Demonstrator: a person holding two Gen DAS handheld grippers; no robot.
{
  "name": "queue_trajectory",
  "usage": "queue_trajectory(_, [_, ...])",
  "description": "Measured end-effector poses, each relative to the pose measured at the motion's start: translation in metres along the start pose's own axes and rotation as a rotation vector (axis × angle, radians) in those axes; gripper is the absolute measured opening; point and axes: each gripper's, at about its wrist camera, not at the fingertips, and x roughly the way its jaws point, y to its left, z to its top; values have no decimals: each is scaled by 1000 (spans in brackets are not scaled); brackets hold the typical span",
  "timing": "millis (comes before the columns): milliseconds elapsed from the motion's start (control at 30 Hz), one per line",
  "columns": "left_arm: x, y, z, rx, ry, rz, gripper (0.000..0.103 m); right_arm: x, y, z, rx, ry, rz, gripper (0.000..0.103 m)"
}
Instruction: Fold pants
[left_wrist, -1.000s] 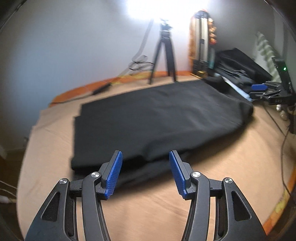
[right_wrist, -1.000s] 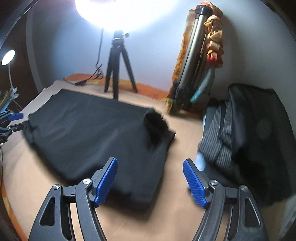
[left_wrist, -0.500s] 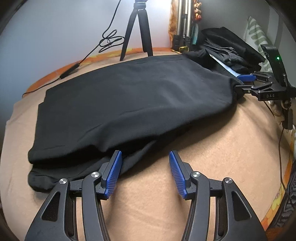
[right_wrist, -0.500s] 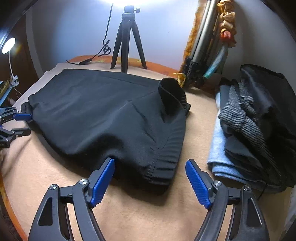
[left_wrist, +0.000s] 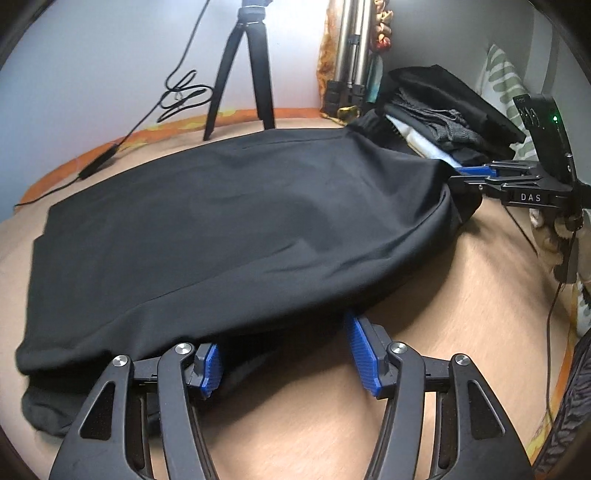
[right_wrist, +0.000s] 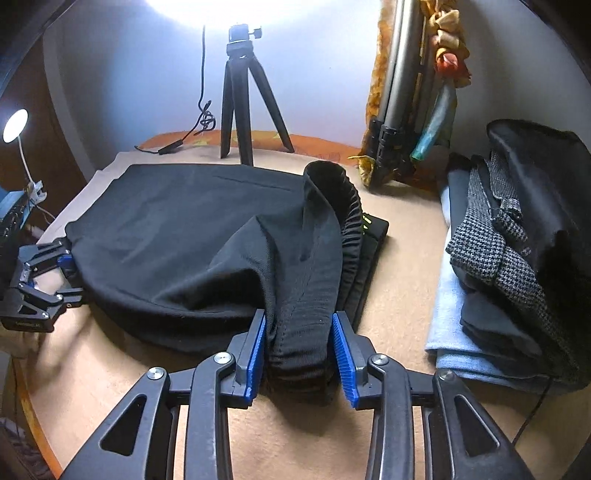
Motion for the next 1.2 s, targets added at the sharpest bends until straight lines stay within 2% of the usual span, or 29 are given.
queue_trajectory(100, [0,-13,1,60,5,-52,55,-3,-5,1,39,-10,6,36])
queue_trajectory(167, [-4,-19,-3,108,10,-65,38,-5,-8,1,61,-16,3,35])
queue_trajectory(333, [-21,-24,-22,156,25,-146,36,-9,-12,-1,79,-14,-16,36])
queue_trajectory(400, [-22,-29,-26,194,42,-115,36,-12,-13,-2,82,-4,-25,41])
queue_trajectory(533, [-25,-25,-22,176,26,-65,37,-26,-18,-1,96,-28,-32,62])
queue_trajectory(633, [-23,-18,-14,122,31,-69,37,-33,-19,6,102,-60,7,63])
queue_trajectory(700, [-28,-22,-14,151,32,-64,37,-36,-13,14,78,-77,-13,63])
queue_trajectory(800, [-35,-25,-20,181,46,-54,37,-32,-4,29,23,-102,-45,69])
queue_trajectory(867, [-43,-21,-24,163,48,-42,37,-15,-2,45,6,-88,-47,70])
queue_trajectory(1000, [-73,-7,-37,109,17,-47,37,30,-4,69,19,-44,-133,71])
queue_trajectory(1067, [-91,2,-44,112,-11,-2,37,53,-7,78,16,-12,-187,73])
queue_trajectory(1100, [-94,5,-45,108,-17,13,37,63,-8,81,11,-1,-209,72])
queue_trajectory(1133, [-100,11,-47,101,-25,42,37,72,-8,84,4,12,-226,58])
queue_trajectory(1167, [-105,23,-50,84,-33,75,37,78,-9,85,3,22,-230,21])
queue_trajectory(1200, [-108,32,-51,63,-40,95,37,84,-10,87,9,43,-228,20])
